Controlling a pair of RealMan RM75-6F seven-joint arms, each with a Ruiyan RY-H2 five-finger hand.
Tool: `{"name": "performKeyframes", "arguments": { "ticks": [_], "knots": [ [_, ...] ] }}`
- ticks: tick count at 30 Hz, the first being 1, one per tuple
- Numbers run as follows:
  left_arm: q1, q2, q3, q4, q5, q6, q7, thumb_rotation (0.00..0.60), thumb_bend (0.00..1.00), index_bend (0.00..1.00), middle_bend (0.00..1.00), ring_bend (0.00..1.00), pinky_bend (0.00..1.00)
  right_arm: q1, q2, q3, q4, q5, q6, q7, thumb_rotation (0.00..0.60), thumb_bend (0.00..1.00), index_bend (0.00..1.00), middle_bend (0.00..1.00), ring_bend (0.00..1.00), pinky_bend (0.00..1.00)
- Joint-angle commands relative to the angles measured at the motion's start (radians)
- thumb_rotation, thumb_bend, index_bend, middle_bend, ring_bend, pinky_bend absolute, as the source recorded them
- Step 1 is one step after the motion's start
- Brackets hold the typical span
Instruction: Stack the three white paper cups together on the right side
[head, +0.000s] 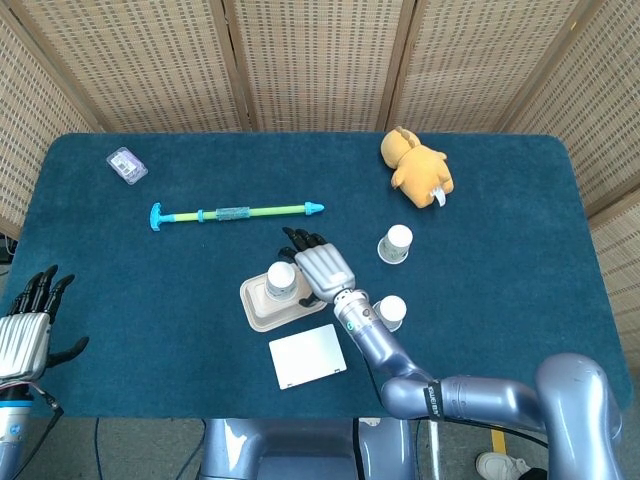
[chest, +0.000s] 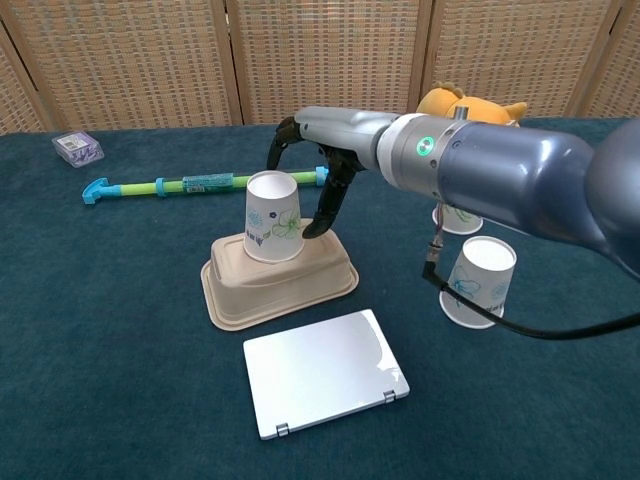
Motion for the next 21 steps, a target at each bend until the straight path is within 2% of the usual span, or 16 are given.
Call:
{"name": "performKeyframes", "arguments": {
  "ticks": [1,12,18,21],
  "knots": [
    [0.001,-0.001,-0.003,0.000,-0.001,-0.003,0.002,0.600,0.23,0.12,0.00,0.00,0.16,0.014,-0.009,0.004,0.002,0.001,-0.002,-0.002,0.600,0.22,0.28,0.00,0.00,0.18],
    [0.005,0.004,-0.011,0.001,0.000,-0.014,-0.008,0.600,0.23,0.12,0.00,0.00,0.16,0.049,-0.042,0.007,0.032,0.020,-0.007,-0.005,0.600,0.22,0.33,0.01,0.00,0.19],
    [0.009,0.008,-0.013,-0.002,0.011,-0.015,-0.016,0.600,0.23,0.12,0.00,0.00,0.16,0.073,-0.082,-0.006,0.116,0.042,-0.039,-0.005,0.600,0.22,0.32,0.01,0.00,0.19],
    [0.009,0.009,-0.015,0.000,0.009,-0.020,-0.019,0.600,0.23,0.12,0.00,0.00,0.16,0.079,-0.094,-0.009,0.140,0.051,-0.048,-0.002,0.600,0.22,0.35,0.02,0.00,0.19]
  ]
}}
